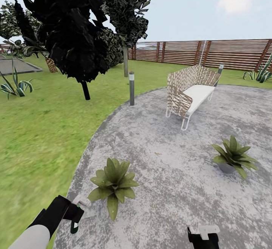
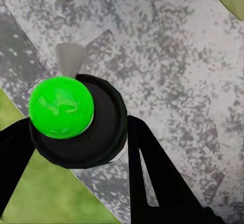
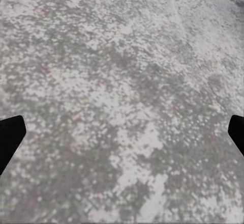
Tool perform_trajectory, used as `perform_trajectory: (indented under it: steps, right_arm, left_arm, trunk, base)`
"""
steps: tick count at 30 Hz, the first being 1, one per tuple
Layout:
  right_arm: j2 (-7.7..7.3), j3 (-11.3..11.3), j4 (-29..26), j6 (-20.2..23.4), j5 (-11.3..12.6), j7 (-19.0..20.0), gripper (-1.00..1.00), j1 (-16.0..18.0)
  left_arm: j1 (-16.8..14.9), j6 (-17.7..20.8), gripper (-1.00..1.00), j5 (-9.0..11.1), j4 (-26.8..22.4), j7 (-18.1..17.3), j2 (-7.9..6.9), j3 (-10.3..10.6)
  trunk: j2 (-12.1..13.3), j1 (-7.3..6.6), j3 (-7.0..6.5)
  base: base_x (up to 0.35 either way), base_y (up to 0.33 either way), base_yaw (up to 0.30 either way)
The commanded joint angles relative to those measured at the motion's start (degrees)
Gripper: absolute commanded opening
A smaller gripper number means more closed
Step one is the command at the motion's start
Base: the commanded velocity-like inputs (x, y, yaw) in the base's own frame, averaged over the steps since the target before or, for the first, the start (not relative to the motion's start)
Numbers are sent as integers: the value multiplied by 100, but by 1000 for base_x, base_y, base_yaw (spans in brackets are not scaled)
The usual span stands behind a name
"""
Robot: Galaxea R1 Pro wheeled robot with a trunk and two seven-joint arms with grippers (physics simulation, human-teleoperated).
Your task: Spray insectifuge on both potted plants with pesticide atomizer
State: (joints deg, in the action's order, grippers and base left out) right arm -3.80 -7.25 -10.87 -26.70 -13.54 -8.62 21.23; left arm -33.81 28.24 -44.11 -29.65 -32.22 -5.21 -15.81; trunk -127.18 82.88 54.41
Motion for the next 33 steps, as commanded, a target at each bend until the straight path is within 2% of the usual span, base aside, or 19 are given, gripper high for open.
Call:
perform_trajectory:
  steps: [1,5,12,18,22,27,33]
  right_arm:
    - [2,-39,6,-19,-61,-16,100,4]
    - [2,-39,6,-19,-61,-16,100,4]
    - [2,-39,6,-19,-61,-14,100,4]
    - [2,-39,6,-19,-67,-12,100,4]
    - [2,-39,6,-18,-67,-12,100,4]
    - [2,-39,6,-19,-69,-8,100,4]
    - [2,-39,6,-18,-70,-9,100,4]
  left_arm:
    - [-3,9,-100,-57,-3,-48,10,-28]
    - [-3,-1,-100,-92,21,-48,25,-12]
    - [113,4,-100,-107,41,-48,-34,-34]
    - [255,4,-100,-162,39,-48,-181,10]
    - [260,-2,-100,-162,38,-48,-120,42]
    - [260,2,-100,-156,38,-46,-54,289]
    - [260,5,-100,-174,35,-39,11,341]
  trunk:
    - [-2,1,5]
    - [-2,1,5]
    - [-2,1,5]
    - [-2,1,5]
    - [-2,1,5]
    - [-2,1,5]
    - [-2,1,5]
  base:
    - [227,143,0]
    - [106,66,0]
    - [7,4,0]
    - [0,0,0]
    - [0,0,0]
    - [0,0,0]
    - [0,0,0]
